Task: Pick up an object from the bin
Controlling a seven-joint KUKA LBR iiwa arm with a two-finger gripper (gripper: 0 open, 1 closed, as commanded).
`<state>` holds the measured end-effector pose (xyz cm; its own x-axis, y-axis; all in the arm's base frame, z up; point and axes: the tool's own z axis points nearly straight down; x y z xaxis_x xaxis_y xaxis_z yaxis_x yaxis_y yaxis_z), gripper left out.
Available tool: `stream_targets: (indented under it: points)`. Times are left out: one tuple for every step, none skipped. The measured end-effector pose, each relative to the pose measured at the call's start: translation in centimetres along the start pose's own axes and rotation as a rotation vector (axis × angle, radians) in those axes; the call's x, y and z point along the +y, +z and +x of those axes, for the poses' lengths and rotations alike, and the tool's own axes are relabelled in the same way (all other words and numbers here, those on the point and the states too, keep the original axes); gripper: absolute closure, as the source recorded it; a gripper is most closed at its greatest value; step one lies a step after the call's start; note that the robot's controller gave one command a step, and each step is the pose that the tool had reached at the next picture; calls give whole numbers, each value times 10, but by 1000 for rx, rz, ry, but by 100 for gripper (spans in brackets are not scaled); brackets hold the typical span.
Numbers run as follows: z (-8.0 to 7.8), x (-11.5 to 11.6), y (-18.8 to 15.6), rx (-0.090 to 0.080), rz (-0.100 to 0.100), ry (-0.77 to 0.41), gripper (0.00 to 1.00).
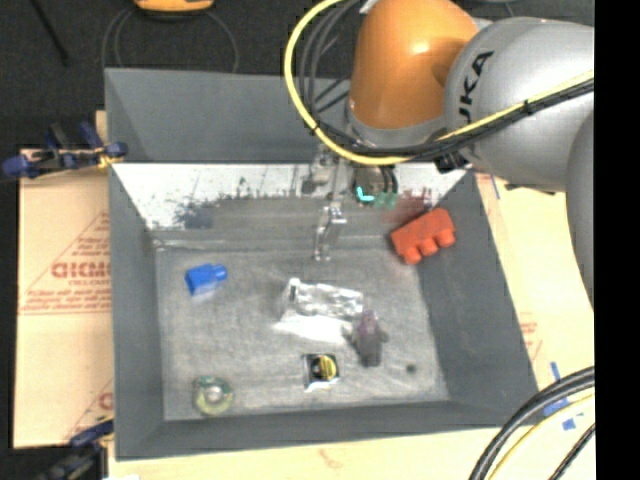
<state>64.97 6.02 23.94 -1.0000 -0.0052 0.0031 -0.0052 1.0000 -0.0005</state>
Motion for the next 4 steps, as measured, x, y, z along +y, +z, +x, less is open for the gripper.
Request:
stream_targets:
  points:
    - [10, -28, 128, -16, 0, -297, 0]
    - [9, -33, 59, -15, 3, -426, 0]
    - [44, -42, 111, -2, 1, -605, 0]
    - [42, -42, 126, -15, 1, -715, 0]
